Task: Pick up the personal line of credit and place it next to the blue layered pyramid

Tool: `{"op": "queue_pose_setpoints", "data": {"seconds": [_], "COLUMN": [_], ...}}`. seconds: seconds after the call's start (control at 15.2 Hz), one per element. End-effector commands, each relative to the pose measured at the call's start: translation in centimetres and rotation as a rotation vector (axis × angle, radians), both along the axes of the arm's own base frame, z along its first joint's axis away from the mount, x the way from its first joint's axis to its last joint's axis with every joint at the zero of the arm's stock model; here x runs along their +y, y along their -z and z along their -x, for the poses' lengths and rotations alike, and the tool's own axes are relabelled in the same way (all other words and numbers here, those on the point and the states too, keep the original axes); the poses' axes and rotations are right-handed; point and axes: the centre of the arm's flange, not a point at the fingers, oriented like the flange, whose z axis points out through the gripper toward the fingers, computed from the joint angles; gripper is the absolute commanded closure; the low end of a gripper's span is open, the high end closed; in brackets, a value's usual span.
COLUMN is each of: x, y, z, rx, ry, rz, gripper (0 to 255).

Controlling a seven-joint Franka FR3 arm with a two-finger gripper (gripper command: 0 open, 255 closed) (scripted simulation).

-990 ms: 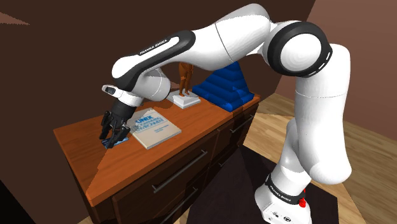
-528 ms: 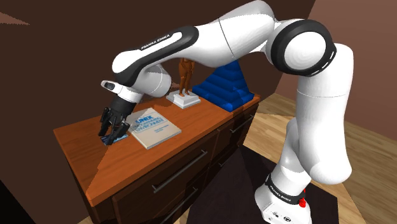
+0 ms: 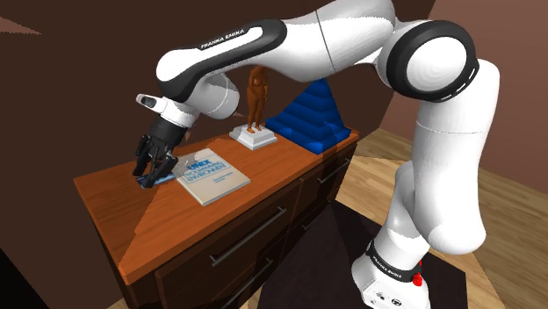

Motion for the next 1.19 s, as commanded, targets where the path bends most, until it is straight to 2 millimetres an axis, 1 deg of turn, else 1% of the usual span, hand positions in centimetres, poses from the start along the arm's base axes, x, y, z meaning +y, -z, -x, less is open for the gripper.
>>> {"op": "queue_pose_setpoints", "data": {"seconds": [0.0,1.12], "x": [-0.1,-0.1], "y": [-1.1,-10.0], "z": [-0.1,-0.1], "rx": [0.000,0.000], "ry": [0.000,0.000], "rz": [0.000,0.000], "gripper": [255,255]}}
